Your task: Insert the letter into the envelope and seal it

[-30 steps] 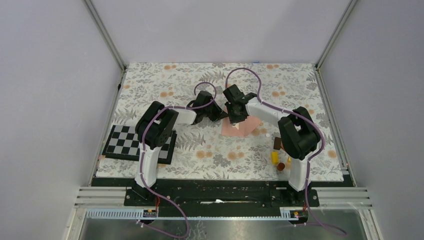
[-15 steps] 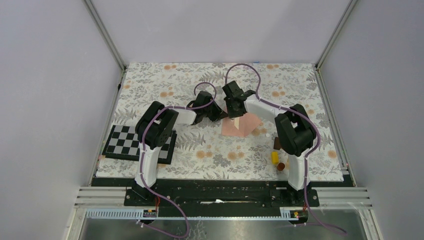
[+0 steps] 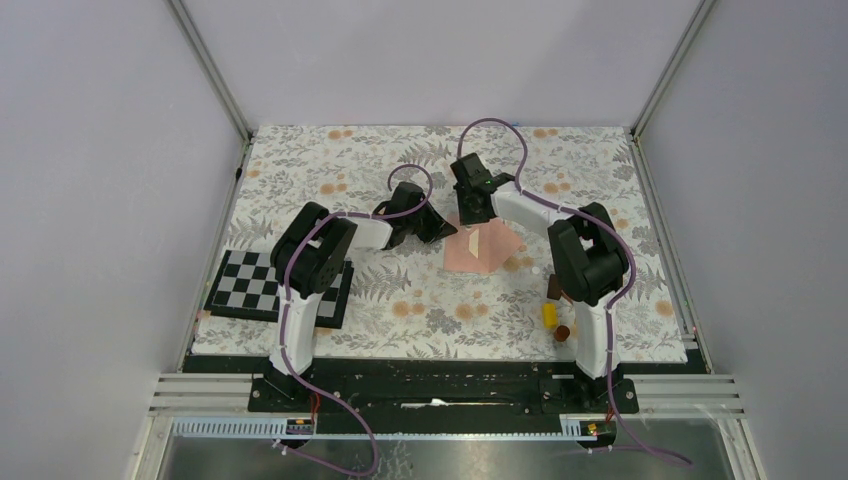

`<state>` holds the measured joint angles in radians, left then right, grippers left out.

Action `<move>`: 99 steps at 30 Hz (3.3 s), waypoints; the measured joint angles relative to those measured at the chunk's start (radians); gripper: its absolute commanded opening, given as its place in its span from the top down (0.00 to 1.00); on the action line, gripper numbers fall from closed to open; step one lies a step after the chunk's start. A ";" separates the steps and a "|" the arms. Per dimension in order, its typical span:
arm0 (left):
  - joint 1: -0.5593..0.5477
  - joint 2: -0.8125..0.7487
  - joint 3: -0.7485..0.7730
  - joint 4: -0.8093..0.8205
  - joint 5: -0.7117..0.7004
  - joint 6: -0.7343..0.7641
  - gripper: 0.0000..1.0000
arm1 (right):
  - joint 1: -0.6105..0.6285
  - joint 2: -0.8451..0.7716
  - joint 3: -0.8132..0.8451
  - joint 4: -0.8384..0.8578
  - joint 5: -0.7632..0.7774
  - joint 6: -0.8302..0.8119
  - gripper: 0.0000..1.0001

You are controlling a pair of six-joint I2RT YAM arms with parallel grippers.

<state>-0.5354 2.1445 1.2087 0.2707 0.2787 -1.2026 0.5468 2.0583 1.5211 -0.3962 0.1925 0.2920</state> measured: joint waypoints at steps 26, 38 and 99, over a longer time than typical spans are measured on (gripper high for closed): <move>0.002 0.002 0.000 0.000 0.003 -0.023 1.00 | 0.014 -0.004 0.007 -0.041 -0.066 -0.029 1.00; 0.003 0.002 -0.006 0.005 0.002 -0.037 1.00 | 0.042 -0.034 -0.027 -0.066 -0.100 -0.024 1.00; 0.003 -0.005 0.002 0.023 -0.061 0.057 1.00 | -0.109 -0.367 -0.163 -0.062 -0.357 0.125 1.00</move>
<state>-0.5320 2.1391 1.2102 0.2939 0.2180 -1.1458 0.4381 1.6913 1.3579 -0.4580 -0.1642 0.4171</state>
